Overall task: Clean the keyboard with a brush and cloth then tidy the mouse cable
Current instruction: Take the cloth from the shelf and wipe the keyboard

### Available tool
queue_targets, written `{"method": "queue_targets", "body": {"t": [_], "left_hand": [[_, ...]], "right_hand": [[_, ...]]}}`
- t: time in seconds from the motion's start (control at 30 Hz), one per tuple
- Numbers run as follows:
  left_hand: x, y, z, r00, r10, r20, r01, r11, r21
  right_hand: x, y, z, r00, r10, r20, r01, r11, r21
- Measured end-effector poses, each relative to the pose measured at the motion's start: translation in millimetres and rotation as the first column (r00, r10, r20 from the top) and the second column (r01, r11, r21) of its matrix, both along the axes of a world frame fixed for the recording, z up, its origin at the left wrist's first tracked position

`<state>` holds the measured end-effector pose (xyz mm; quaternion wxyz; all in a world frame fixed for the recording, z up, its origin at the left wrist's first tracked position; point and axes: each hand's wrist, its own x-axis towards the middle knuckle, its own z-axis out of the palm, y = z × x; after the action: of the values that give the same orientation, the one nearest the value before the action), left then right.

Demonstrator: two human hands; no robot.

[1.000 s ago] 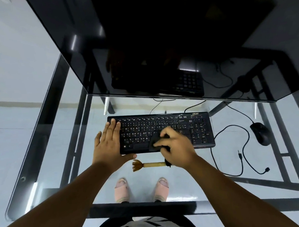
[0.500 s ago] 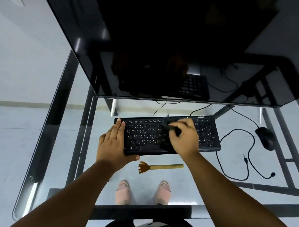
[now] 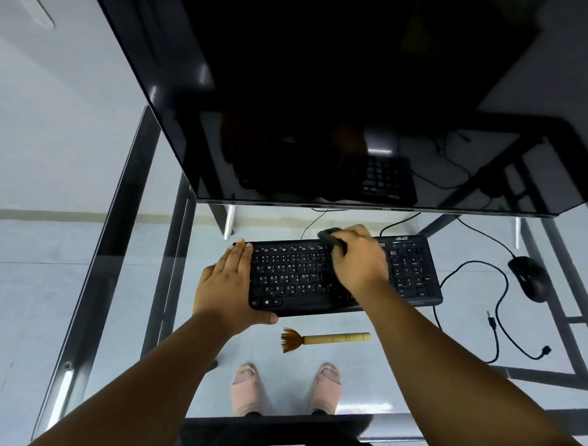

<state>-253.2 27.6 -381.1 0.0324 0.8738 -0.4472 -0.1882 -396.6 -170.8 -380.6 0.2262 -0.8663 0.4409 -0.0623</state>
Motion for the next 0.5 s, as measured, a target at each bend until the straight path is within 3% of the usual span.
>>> {"method": "queue_targets", "body": {"t": [0.1, 0.2, 0.33, 0.5], "left_hand": [[1, 1, 0, 0.999, 0.018, -0.027, -0.018, 1.0, -0.013], [1, 2, 1, 0.999, 0.025, -0.043, -0.026, 0.999, -0.023], [-2, 3, 1, 0.998, 0.036, -0.046, -0.038, 0.999, -0.035], [1, 3, 1, 0.998, 0.03, -0.049, -0.031, 0.999, -0.02]], "right_hand": [[11, -1, -1, 0.998, -0.05, -0.024, 0.05, 0.999, 0.012], [34, 21, 0, 0.993, 0.116, 0.034, -0.118, 0.991, 0.07], [38, 36, 5, 0.95, 0.31, 0.04, -0.311, 0.95, 0.028], [32, 25, 4, 0.988, 0.152, -0.025, -0.152, 0.988, 0.001]]}}
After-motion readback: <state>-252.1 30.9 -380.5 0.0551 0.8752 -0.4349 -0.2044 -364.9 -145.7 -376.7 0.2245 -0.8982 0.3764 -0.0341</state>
